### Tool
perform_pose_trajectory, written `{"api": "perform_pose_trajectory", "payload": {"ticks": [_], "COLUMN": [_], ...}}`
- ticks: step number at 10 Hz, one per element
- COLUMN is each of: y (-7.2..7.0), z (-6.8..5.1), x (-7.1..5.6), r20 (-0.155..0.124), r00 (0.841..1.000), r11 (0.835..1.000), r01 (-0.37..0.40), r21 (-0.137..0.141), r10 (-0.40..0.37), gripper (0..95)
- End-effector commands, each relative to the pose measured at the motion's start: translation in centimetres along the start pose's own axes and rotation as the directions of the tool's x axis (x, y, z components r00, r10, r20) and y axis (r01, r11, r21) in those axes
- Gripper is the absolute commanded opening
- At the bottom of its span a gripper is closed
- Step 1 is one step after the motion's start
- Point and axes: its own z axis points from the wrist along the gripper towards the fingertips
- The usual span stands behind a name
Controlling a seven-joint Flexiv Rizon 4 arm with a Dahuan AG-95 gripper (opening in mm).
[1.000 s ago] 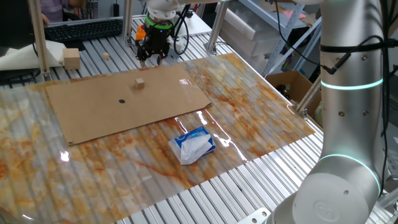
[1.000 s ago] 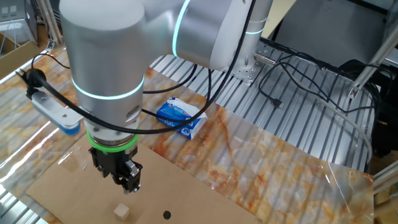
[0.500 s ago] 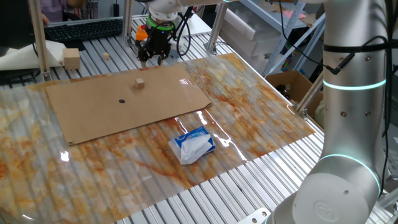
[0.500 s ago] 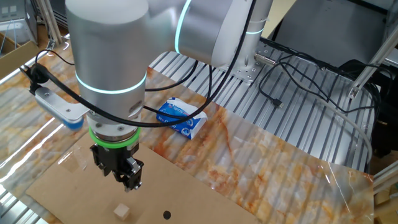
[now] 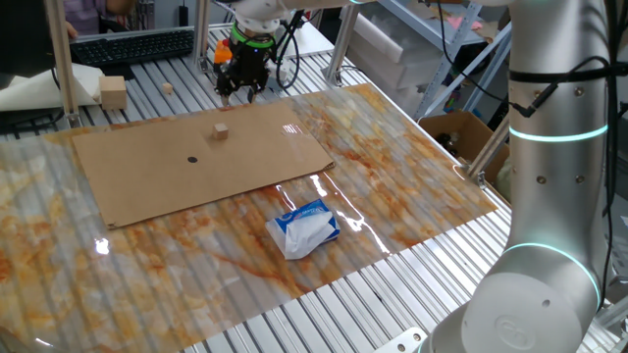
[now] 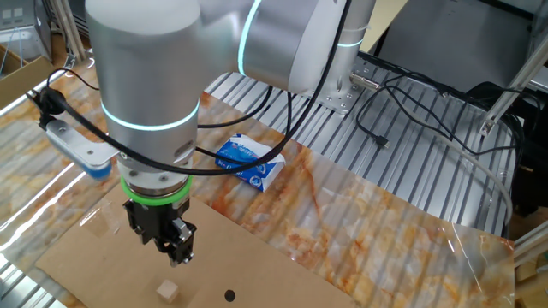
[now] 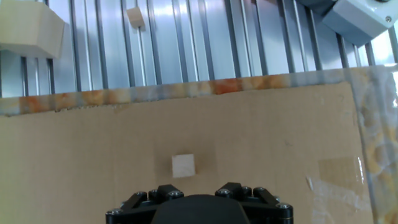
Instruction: Grab the block and place it at the designated location
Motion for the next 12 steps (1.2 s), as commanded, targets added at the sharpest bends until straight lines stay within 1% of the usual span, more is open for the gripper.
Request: {"api": "perform_pose_trajectory", "payload": {"ticks": [1, 2, 3, 5, 6, 7, 8, 9, 10, 12], "y": [0.3, 0.5, 0.6, 0.7, 0.7, 0.7, 0.7, 0.7, 0.8, 1.1], "z": [0.1, 0.2, 0.2, 0.6, 0.8, 0.9, 0.9, 0.8, 0.8, 1.0], "x": [-1.1, -2.5, -3.1, -4.8, -5.2, -5.2, -5.2, -5.2, -5.1, -4.4], "r20": [0.014, 0.013, 0.012, 0.009, -0.001, -0.054, -0.116, -0.172, -0.177, -0.175], "r00": [1.0, 1.0, 1.0, 1.0, 1.0, 0.998, 0.993, 0.985, 0.984, 0.984], "r11": [1.0, 1.0, 1.0, 1.0, 1.0, 1.0, 1.0, 1.0, 1.0, 1.0], "r01": [-0.003, -0.001, 0.002, 0.019, 0.025, 0.03, 0.026, 0.014, 0.005, -0.009], "r21": [-0.001, 0.0, -0.001, -0.001, 0.0, 0.002, -0.001, -0.014, -0.02, -0.023], "r10": [0.003, 0.001, -0.002, -0.019, -0.025, -0.03, -0.026, -0.016, -0.009, 0.004], "gripper": [57.0, 57.0, 57.0, 57.0, 38.0, 38.0, 38.0, 38.0, 38.0, 38.0]}}
